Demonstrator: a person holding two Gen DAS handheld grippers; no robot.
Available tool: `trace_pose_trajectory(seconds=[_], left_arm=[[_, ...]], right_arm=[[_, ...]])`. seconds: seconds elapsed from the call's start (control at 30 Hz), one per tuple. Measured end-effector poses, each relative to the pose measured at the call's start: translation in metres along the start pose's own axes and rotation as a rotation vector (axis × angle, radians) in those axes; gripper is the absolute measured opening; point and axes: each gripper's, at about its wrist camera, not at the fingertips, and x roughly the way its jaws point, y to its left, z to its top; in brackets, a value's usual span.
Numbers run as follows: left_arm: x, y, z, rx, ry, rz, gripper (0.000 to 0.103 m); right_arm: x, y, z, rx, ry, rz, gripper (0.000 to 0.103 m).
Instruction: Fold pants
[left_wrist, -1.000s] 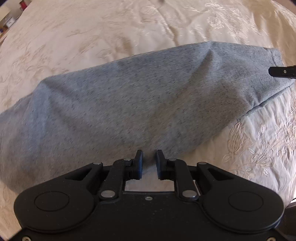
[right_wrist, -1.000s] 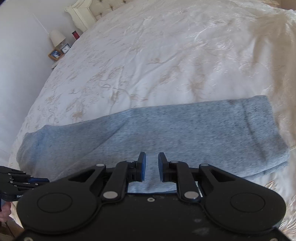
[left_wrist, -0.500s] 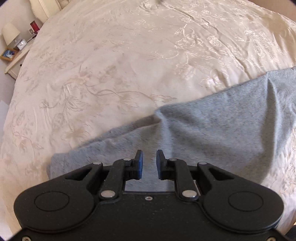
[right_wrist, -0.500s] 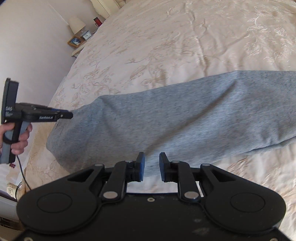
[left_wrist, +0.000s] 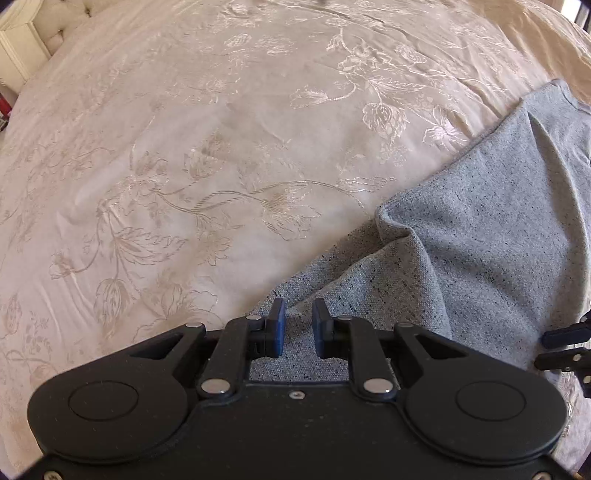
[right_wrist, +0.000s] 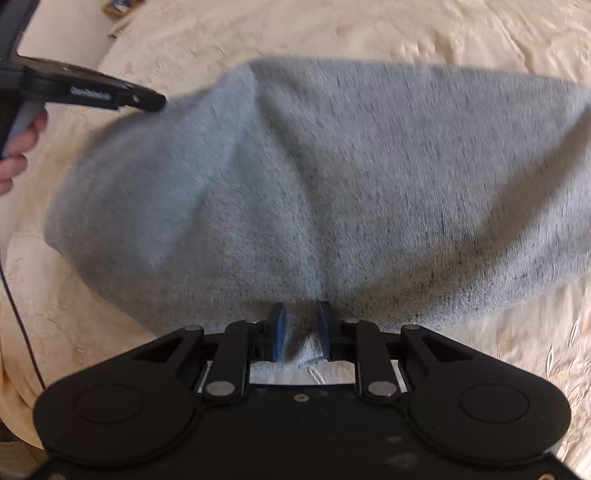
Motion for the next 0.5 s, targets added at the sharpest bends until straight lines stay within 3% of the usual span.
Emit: trace_pose_trajectory(seconds=[0.17,0.4,0.5], left_arm=[[0.010,0.006,0.006,0.034,-0.012,-0.025,0.025],[0.012,0.000,0.011,0.123,0.003,-0.185,0.035],[0.017,-0.005,0.011,0.169,0.026,-0.210,0.041]], right_arm=[[-0.003,-0.005,-0.004,0.069,-0.012,0.011,0.019],[-0.004,-0.001,-0.004,0.054,-0.004,-0.024,0.019],[-0.003,-0.002,-0.005,0.057,-0.003,-0.024,0.019]])
